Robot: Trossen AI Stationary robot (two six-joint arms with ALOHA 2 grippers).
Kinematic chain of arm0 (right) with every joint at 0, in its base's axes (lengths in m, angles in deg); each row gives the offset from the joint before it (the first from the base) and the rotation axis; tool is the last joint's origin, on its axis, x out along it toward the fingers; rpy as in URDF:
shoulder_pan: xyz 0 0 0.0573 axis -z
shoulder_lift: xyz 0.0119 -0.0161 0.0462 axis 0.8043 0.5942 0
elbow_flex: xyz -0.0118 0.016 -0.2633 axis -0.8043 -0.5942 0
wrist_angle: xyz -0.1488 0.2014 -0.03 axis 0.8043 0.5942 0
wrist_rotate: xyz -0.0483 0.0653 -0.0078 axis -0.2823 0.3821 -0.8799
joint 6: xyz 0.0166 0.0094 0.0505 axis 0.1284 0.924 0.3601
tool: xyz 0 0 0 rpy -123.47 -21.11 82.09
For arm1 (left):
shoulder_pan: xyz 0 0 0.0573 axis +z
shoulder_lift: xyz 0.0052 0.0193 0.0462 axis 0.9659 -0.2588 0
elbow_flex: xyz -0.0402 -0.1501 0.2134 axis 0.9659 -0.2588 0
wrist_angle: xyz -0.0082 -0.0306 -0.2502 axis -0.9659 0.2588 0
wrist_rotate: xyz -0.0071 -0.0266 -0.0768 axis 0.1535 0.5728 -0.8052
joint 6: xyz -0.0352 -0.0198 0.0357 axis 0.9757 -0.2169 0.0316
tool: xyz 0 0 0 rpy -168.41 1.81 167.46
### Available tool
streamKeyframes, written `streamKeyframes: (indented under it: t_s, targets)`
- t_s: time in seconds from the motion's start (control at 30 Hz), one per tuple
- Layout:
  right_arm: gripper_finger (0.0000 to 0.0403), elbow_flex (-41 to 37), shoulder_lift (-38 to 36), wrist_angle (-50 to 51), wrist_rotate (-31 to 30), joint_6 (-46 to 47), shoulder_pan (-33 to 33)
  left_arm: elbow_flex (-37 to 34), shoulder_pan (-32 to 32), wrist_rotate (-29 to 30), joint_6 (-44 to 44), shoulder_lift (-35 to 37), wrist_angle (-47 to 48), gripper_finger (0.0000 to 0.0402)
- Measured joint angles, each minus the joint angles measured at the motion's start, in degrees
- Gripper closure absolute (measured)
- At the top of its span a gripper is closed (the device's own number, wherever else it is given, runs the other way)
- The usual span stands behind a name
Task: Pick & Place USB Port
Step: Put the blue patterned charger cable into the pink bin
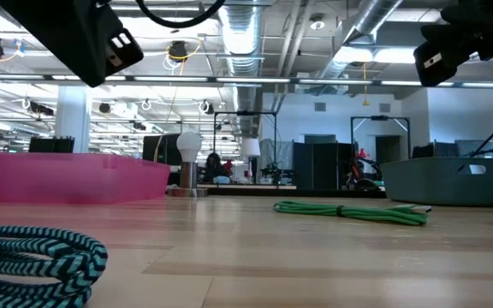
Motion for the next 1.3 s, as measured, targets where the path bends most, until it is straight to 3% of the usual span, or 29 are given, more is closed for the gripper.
streamKeyframes:
  t_s: [0.8, 1.3]
  targets:
    - [0.0296, 0.0, 0.0, 0.5, 0.0, -0.2, 0.0, -0.1, 0.0, 0.3, 2.2, 0.4, -6.3, 0.0382]
    - [0.0296, 0.0, 0.0, 0.6, 0.0, -0.1, 0.0, -0.2, -2.1, -2.8, 10.3, -1.5, -6.2, 0.0233]
